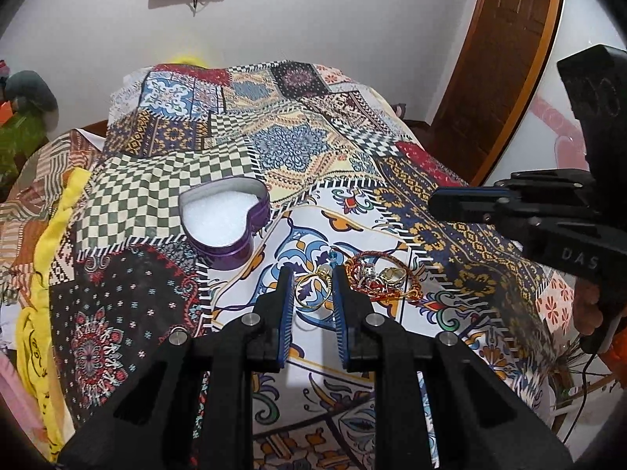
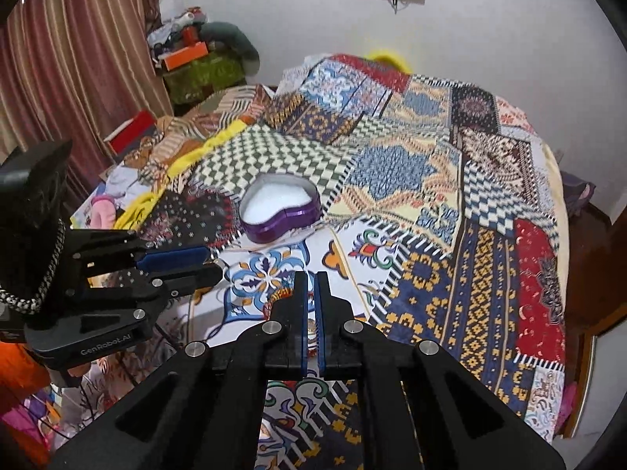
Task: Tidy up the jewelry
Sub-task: 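Grasp a gold ring with the left tool while the right tool grasps the red beaded bracelet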
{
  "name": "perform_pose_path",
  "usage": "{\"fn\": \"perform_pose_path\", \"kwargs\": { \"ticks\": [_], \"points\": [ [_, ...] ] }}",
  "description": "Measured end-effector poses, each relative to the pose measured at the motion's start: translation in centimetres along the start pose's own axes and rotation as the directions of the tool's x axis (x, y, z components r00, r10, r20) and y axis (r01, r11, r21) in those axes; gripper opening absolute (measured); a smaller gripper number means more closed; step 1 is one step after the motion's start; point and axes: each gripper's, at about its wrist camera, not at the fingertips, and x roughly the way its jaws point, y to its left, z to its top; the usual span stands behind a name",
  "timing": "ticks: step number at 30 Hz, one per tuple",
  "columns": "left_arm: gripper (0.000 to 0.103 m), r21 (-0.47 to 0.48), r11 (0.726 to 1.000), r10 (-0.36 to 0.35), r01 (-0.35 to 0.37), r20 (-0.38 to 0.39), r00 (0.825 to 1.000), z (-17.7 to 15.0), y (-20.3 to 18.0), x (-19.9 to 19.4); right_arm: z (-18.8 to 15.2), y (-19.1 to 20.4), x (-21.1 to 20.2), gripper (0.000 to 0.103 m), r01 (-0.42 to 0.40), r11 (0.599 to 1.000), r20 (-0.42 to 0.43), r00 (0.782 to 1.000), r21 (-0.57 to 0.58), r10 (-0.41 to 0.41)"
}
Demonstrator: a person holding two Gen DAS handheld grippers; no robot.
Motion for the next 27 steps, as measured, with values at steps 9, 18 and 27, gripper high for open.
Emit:
{"fn": "perform_pose_path", "kwargs": {
  "ticks": [9, 18, 27],
  "points": [
    [0.018, -0.012, 1.000, 0.024, -0.023, 0.018, 1.000, -0.4, 0.4, -1.4, -0.1, -0.6, 1.1, 0.015, -0.007, 1.000, -0.055, 0.998, 0.012, 0.008],
    [0.018, -0.005, 0.999, 0.037, -0.037, -0.005, 0.999, -1.5, 0.8, -1.0, -3.2, 0.0, 4.3, 0.052, -0.046, 0.999, -0.177, 0.983, 0.016, 0.048],
    [0.018, -0.012, 0.999, 0.033, -0.033, -0.030, 0.999, -1.9, 0.8, 0.2, -3.1, 0.2, 6.1, 0.057, -0.002, 1.000, -0.188, 0.982, -0.008, 0.000]
  ]
}}
